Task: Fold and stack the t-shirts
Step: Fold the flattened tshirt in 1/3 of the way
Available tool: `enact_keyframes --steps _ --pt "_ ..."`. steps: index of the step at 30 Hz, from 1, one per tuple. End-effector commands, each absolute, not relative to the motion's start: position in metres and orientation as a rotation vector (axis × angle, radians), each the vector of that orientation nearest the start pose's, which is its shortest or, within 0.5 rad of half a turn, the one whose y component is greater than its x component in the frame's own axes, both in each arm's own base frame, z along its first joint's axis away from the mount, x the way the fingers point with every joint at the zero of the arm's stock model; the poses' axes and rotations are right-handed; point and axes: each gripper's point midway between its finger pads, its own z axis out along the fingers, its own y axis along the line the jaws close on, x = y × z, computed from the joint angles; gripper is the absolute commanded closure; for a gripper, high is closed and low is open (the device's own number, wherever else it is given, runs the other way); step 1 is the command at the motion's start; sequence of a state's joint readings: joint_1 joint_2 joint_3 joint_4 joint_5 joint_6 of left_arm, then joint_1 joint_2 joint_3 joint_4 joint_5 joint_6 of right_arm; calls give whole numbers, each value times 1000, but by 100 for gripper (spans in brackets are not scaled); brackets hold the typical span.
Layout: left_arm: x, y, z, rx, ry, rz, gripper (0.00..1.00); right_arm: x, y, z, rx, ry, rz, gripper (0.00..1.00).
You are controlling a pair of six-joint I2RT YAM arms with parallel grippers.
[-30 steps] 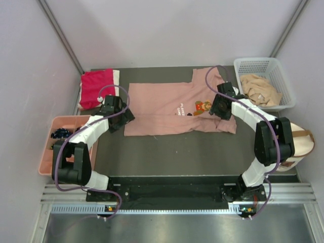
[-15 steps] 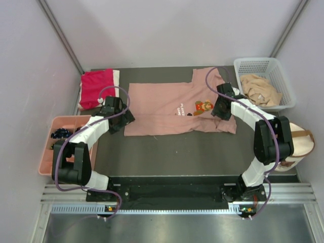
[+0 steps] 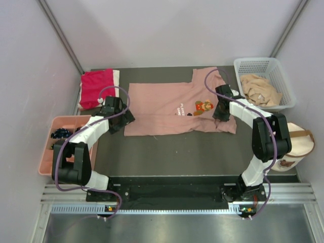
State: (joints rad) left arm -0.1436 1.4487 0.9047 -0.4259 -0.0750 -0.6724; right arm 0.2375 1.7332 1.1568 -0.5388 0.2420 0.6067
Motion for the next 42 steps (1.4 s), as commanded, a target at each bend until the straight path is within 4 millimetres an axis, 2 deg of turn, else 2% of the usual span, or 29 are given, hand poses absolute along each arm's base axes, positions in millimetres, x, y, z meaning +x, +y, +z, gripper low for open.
enact_keyframes --steps 1,4,8,16,25,27,28,30,32,37,40,41,42 --pt "341 -62 78 -697 2432 -232 1 377 68 47 570 2553 -69 80" --pt "341 -61 77 -700 2432 -227 1 378 68 46 573 2549 -73 100" --pt "340 -61 76 -699 2435 -225 1 383 70 49 564 2541 -62 100" --pt "337 -60 74 -703 2439 -219 1 410 80 81 497 2487 9 100" --pt "334 -58 73 -705 2446 -206 1 430 86 100 466 2453 35 100" --pt "334 -58 72 -703 2446 -206 1 436 89 97 453 2463 38 100" --pt "333 -58 71 -705 2450 -202 1 443 91 104 445 2449 50 100" --pt "333 -57 71 -704 2449 -198 1 449 95 99 434 2462 57 100" --pt "332 -56 71 -705 2451 -192 1 461 100 104 418 2448 86 100" --pt "330 -55 71 -702 2453 -182 1 483 114 100 358 2461 141 100" --pt "329 -55 70 -701 2457 -179 1 483 115 101 353 2471 142 100" --pt "329 -55 70 -703 2457 -179 1 482 112 106 359 2459 125 91" --pt "329 -55 69 -703 2457 -179 1 479 110 104 363 2464 115 71"
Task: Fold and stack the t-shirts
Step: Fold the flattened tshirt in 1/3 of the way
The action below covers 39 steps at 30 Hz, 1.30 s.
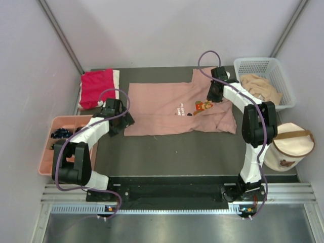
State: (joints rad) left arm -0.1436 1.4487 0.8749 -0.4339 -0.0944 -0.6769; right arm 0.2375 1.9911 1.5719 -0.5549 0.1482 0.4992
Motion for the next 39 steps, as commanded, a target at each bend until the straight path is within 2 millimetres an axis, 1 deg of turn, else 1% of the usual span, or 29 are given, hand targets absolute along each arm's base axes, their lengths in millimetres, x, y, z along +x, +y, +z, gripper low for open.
enact_keyframes --steps 1,2,3,4,5,7,9,13,19,22,32,39 --pt "329 -55 69 -702 2458 -181 1 477 107 107 369 2456 98 62" --pt "329 -56 68 -704 2460 -185 1 474 104 113 374 2441 94 52" --pt "329 -56 68 -702 2460 -191 1 471 102 114 374 2440 85 42" --pt "329 -57 67 -706 2461 -193 1 465 98 110 382 2449 61 41" --pt "328 -57 66 -707 2465 -196 1 461 96 113 387 2443 54 40" --pt "329 -59 65 -707 2466 -207 1 453 90 106 397 2462 17 40" --pt "329 -59 66 -707 2464 -212 1 449 88 101 409 2474 3 40" --pt "328 -59 67 -702 2464 -207 1 440 86 83 432 2509 -14 40" --pt "327 -56 67 -692 2468 -190 1 441 84 66 452 2527 -43 41" --pt "327 -57 66 -694 2469 -191 1 444 84 62 453 2530 -49 43" --pt "326 -57 63 -693 2478 -189 1 452 84 65 442 2515 -46 44" --pt "325 -58 59 -699 2484 -193 1 459 88 81 435 2487 -22 44"
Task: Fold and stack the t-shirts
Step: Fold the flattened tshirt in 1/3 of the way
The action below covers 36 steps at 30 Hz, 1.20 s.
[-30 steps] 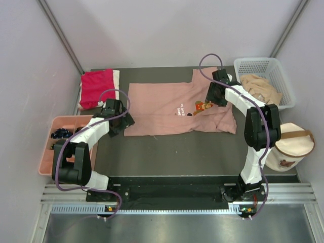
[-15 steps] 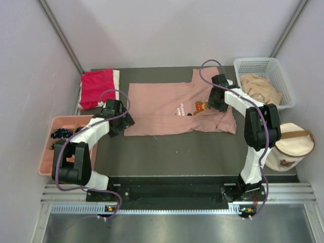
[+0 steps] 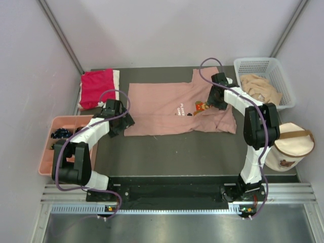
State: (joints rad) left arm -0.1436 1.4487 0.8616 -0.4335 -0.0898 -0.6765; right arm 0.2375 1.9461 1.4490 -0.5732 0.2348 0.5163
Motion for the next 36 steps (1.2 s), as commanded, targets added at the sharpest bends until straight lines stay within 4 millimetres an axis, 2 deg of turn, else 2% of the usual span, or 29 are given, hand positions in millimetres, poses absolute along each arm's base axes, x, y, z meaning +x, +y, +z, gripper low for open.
enact_keyframes --steps 1,3,12,14,15,16,18,19,22,27,36 --pt "325 -58 59 -699 2484 -193 1 460 88 81 434 2486 -26 44" --pt "325 -58 59 -699 2484 -193 1 462 87 82 432 2484 -32 44" --pt "321 -55 56 -696 2490 -174 1 462 84 61 434 2518 -68 48" --pt "321 -55 55 -697 2493 -172 1 462 83 57 436 2524 -73 52" --pt "321 -55 54 -699 2494 -172 1 461 82 56 436 2527 -77 57" --pt "320 -55 54 -699 2496 -173 1 462 81 56 438 2525 -77 66" --pt "320 -55 53 -701 2495 -172 1 461 79 55 441 2525 -82 77" --pt "320 -55 54 -701 2493 -172 1 461 79 56 443 2520 -82 87" --pt "320 -55 52 -701 2498 -172 1 460 76 60 446 2512 -82 100" --pt "320 -56 54 -702 2493 -184 1 459 77 71 442 2493 -70 100" --pt "319 -58 54 -706 2497 -194 1 469 86 110 424 2435 17 100"
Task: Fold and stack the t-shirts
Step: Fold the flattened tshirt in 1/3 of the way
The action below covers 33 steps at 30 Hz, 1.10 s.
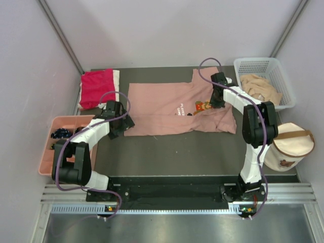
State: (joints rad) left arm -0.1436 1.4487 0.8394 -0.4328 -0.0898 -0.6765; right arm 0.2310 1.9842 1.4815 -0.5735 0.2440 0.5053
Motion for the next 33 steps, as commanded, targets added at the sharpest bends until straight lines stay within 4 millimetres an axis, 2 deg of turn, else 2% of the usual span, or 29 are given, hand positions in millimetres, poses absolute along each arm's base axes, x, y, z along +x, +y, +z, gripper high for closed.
enact_keyframes --steps 1,4,9,20,31,33 --pt "320 -58 55 -706 2494 -195 1 470 87 111 421 2434 23 100" --pt "318 -58 54 -706 2498 -193 1 476 94 114 403 2429 62 100" --pt "317 -57 55 -708 2499 -189 1 483 108 103 353 2458 107 100" --pt "317 -57 52 -707 2506 -184 1 497 138 99 224 2469 196 100" --pt "316 -56 52 -709 2508 -179 1 503 145 91 193 2483 211 100" --pt "317 -56 52 -709 2506 -178 1 505 145 93 191 2477 213 97"
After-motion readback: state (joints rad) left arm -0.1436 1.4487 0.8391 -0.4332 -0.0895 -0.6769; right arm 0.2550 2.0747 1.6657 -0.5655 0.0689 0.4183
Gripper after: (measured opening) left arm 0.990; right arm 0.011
